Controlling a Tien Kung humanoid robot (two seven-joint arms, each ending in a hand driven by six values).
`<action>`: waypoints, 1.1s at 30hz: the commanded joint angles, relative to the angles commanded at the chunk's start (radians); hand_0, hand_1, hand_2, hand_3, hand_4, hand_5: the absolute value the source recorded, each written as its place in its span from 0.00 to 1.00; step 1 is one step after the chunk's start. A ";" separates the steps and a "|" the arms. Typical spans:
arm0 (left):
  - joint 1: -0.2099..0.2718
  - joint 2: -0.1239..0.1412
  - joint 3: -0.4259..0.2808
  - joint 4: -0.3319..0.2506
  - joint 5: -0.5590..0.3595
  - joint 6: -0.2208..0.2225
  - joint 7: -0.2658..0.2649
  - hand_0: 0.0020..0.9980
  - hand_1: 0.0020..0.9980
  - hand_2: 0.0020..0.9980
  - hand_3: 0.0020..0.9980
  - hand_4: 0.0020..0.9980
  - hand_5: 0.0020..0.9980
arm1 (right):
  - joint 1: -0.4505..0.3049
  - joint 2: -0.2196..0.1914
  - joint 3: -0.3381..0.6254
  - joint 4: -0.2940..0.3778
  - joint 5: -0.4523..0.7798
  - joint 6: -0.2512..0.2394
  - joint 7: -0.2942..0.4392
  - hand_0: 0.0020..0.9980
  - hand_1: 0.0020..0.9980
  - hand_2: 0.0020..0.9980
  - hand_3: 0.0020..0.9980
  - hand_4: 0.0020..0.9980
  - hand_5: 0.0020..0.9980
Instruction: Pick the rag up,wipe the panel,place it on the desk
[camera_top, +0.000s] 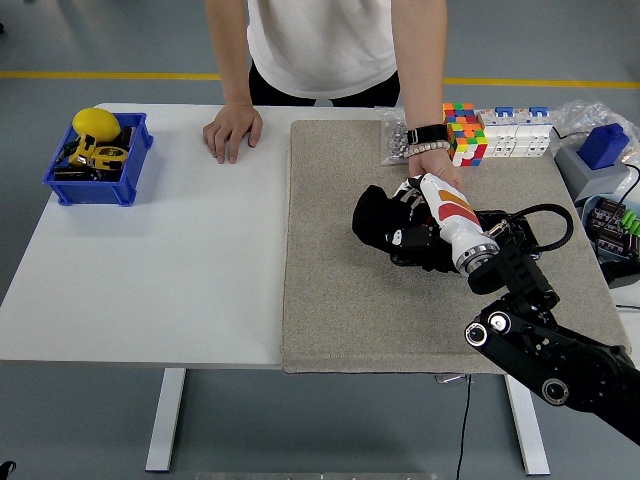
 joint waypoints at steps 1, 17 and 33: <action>0.000 0.000 -0.001 0.000 0.001 0.000 0.000 0.69 0.73 0.73 0.60 0.67 0.62 | 0.000 -0.001 0.002 -0.003 0.000 0.000 0.000 0.16 0.27 0.32 0.37 0.88 0.00; 0.000 -0.003 -0.004 0.000 0.002 -0.001 -0.001 0.69 0.73 0.73 0.60 0.67 0.62 | -0.003 -0.037 0.039 -0.025 -0.009 0.000 -0.001 0.16 0.27 0.32 0.37 0.88 0.00; 0.001 -0.006 -0.012 0.000 0.006 -0.002 -0.002 0.69 0.73 0.73 0.60 0.67 0.62 | -0.012 -0.105 0.092 -0.056 -0.017 0.000 0.002 0.16 0.27 0.32 0.37 0.88 0.00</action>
